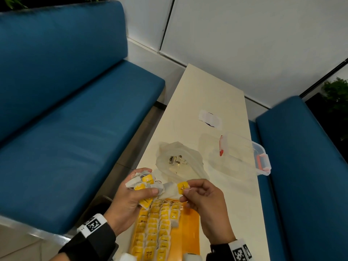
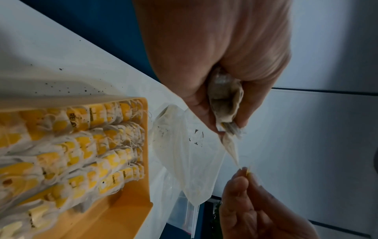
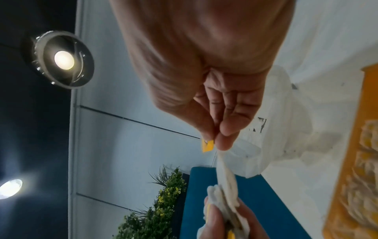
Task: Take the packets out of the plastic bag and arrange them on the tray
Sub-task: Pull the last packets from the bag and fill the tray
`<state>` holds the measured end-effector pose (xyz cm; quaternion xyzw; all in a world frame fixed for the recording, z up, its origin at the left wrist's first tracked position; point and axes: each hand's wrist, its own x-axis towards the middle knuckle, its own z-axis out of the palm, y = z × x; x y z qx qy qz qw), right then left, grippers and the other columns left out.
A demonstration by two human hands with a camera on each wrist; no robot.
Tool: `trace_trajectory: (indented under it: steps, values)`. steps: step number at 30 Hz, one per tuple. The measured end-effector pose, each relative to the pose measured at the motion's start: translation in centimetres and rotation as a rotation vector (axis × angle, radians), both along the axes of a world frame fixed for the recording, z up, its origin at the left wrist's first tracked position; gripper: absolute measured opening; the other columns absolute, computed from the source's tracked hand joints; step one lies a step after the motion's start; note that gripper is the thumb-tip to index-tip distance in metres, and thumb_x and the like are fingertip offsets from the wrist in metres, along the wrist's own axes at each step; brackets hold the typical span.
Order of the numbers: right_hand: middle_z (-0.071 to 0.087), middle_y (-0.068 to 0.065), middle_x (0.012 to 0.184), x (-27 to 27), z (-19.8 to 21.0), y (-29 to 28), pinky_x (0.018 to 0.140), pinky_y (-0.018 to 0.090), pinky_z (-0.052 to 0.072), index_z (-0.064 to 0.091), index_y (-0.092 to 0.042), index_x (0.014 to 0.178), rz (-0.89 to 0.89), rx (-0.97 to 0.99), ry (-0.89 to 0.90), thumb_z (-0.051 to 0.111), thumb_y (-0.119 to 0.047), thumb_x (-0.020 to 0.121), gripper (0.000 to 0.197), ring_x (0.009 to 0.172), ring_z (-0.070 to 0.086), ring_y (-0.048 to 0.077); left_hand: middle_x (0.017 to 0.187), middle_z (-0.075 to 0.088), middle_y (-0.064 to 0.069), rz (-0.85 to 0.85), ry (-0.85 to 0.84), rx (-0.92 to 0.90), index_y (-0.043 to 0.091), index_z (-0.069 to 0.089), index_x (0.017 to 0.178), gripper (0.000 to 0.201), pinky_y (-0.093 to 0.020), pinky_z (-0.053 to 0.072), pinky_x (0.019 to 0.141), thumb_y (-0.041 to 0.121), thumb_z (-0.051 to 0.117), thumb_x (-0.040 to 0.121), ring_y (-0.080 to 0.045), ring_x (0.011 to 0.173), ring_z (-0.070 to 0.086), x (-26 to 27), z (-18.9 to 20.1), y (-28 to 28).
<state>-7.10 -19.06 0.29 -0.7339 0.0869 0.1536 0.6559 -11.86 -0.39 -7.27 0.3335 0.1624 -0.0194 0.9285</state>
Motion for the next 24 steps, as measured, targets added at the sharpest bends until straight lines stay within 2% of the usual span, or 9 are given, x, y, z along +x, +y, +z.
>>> trace_trajectory:
  steps: [3,9,12,16,21,24]
  values:
    - [0.068,0.028,0.074,-0.3,0.0,0.2,0.052,0.027,0.054,0.071,0.005,0.095,-0.011,0.062,0.079,0.067,0.010,0.084,0.012,0.063,0.067,0.027,0.092,0.072,-0.017,-0.003,-0.020,0.011,0.008,0.063,0.114,0.054,-0.038,0.061,0.062,-0.021,0.070,0.069,-0.032,0.083,0.074,-0.1,0.3,-0.6]
    - [0.065,0.024,0.073,-0.5,-0.1,-0.1,0.054,0.028,0.057,0.068,0.006,0.102,-0.051,0.176,0.160,0.067,0.011,0.084,0.019,0.061,0.066,0.025,0.097,0.069,-0.021,-0.003,-0.051,0.008,0.009,0.061,0.117,0.056,-0.045,0.061,0.069,-0.022,0.072,0.072,-0.037,0.088,0.071,-0.4,0.0,-1.2]
    - [0.064,0.023,0.073,-0.6,0.0,-0.5,0.054,0.026,0.057,0.067,0.008,0.106,-0.039,0.230,0.230,0.066,0.010,0.085,0.022,0.060,0.065,0.023,0.097,0.069,-0.020,-0.001,-0.074,0.018,0.009,0.061,0.117,0.060,-0.046,0.060,0.072,-0.015,0.080,0.065,-0.038,0.090,0.070,-0.5,-0.1,-1.4]
    - [0.065,0.020,0.072,-0.7,0.3,-0.9,0.054,0.024,0.055,0.067,0.011,0.106,0.011,0.266,0.314,0.064,0.008,0.087,0.019,0.058,0.063,0.020,0.100,0.067,-0.026,-0.010,-0.103,0.024,0.008,0.060,0.117,0.062,-0.049,0.059,0.077,-0.011,0.083,0.063,-0.041,0.091,0.069,-0.5,0.1,-1.8]
    - [0.062,0.017,0.069,-0.8,0.5,-1.1,0.049,0.025,0.049,0.068,0.008,0.098,0.036,0.231,0.312,0.066,0.004,0.086,0.012,0.057,0.060,0.020,0.097,0.067,-0.024,-0.026,-0.121,0.045,0.008,0.060,0.116,0.059,-0.048,0.060,0.076,-0.012,0.079,0.064,-0.040,0.090,0.069,-0.6,0.4,-2.1]
    - [0.063,0.015,0.072,-0.8,0.5,-1.0,0.048,0.026,0.046,0.069,0.004,0.095,0.034,0.148,0.218,0.070,0.001,0.085,0.011,0.060,0.061,0.019,0.097,0.067,-0.024,-0.033,-0.129,0.028,0.009,0.061,0.115,0.058,-0.047,0.060,0.074,-0.015,0.078,0.066,-0.040,0.090,0.070,-0.8,0.2,-2.1]
